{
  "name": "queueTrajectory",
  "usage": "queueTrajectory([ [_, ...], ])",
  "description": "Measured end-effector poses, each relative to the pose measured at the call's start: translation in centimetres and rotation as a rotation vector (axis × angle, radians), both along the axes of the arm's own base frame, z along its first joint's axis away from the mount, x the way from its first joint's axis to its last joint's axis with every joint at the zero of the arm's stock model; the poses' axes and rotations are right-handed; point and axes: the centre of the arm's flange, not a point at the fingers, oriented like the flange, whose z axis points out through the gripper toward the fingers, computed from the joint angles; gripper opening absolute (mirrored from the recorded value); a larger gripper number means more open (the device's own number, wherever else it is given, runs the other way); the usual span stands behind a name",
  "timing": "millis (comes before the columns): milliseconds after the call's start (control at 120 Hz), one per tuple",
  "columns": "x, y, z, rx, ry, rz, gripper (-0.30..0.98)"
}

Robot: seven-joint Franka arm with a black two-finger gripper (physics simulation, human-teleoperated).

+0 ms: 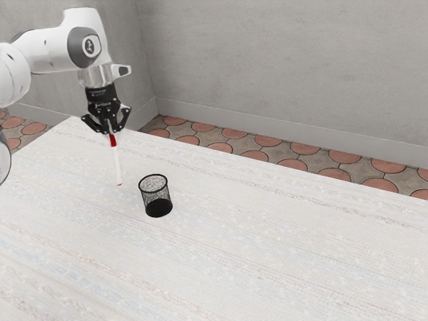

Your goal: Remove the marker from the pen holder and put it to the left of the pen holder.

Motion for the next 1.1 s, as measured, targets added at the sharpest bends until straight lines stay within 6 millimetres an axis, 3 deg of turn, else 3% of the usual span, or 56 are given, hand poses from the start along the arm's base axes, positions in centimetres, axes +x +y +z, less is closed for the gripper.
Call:
queueTrajectory([
  [83,-0.1,0.0,-2.1,-0.011,0.077,-0.003,-0.1],
  [225,-0.4,1.7,-7.0,-0.044,0.202,0.023,-0.1],
  [308,-0.6,2.1,-8.8,-0.068,0.247,0.03,-0.1],
  [742,-0.8,2.1,-12.3,-0.114,0.334,0.031,-0.1],
  [942,-0.8,2.4,-12.8,-0.153,0.33,0.047,0.32],
  [1042,-0.8,2.4,-12.6,-0.162,0.323,0.049,0.45],
  [1100,-0.7,2.3,-11.4,-0.152,0.296,0.045,0.5],
])
